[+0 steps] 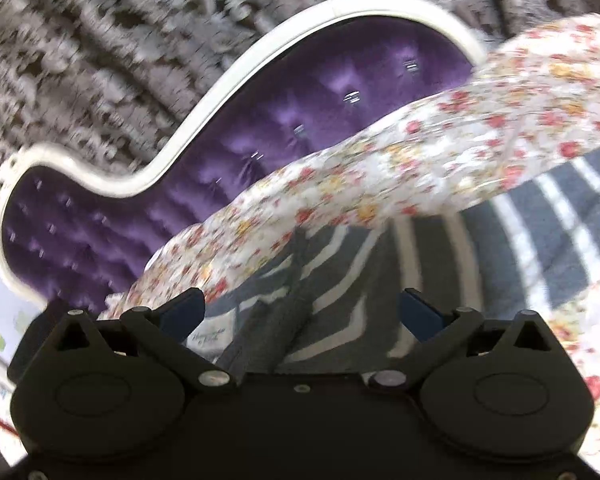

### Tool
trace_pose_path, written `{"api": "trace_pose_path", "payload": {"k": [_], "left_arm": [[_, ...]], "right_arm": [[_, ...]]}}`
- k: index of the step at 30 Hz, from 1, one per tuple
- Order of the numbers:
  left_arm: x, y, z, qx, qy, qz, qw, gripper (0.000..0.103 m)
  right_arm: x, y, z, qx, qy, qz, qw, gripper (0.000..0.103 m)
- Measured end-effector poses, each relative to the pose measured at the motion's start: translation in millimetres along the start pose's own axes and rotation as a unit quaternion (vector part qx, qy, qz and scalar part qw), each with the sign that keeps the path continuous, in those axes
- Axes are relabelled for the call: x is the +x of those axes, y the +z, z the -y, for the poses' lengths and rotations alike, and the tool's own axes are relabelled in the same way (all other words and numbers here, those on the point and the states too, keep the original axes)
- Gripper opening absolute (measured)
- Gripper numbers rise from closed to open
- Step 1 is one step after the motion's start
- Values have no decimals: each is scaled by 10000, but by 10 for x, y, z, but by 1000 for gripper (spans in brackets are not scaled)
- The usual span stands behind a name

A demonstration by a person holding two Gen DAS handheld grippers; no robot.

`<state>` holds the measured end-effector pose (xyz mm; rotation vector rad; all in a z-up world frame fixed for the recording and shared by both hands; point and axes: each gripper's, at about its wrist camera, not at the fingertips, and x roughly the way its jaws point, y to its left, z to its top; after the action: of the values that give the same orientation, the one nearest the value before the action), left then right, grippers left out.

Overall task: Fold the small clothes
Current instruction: 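Carry the sleeve across the cardigan body and open the left gripper, then move the right gripper to the cuff of the other sleeve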

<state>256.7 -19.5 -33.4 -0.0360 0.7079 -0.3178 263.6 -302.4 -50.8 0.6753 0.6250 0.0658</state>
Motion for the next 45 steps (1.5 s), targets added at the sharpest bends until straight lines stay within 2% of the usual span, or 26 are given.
{"api": "trace_pose_path", "payload": {"k": [6,10,13,17,21,25,29,36,38,42,43,45], "left_arm": [[95,-196,-391,-113,255,-329,9991,53],[69,-234,-447,-80,214,-228,9995,54],[75,-203,-400,49,193,-396,9990,60],[97,-204,-403,75,143,-478,9987,65],[116,-204,-450,-55,39,-502,9987,68],[124,-186,-481,-224,-8,-524,9984,70],[120,-168,-533,-446,-109,-546,9975,71],[117,-138,-643,-880,-272,-579,9941,71],[111,-138,-637,-862,-256,-586,9942,71],[97,-142,-635,-825,-245,-607,9944,71],[89,-142,-638,-831,-248,-620,9943,71],[74,-141,-653,-852,-267,-636,9940,71]], "right_arm": [[199,-199,-243,-662,-140,-242,9974,102],[299,-351,-408,-1193,-326,-287,9919,103],[308,-471,-568,-1759,-513,-114,9830,102],[384,-595,-808,-2526,-937,198,9628,102],[577,-580,-993,-2545,-985,44,9620,102],[837,-650,-1090,-2838,-1359,-390,9484,102],[718,-727,-925,-2849,-1739,-657,9403,102],[171,-752,-599,-2478,-2008,-665,9454,102],[75,-727,-597,-2458,-1897,-509,9492,102],[9,-628,-538,-2158,-1459,-285,9651,100],[27,-602,-509,-2082,-1334,-278,9686,97],[96,-561,-447,-1951,-1222,-329,9726,75]]}}
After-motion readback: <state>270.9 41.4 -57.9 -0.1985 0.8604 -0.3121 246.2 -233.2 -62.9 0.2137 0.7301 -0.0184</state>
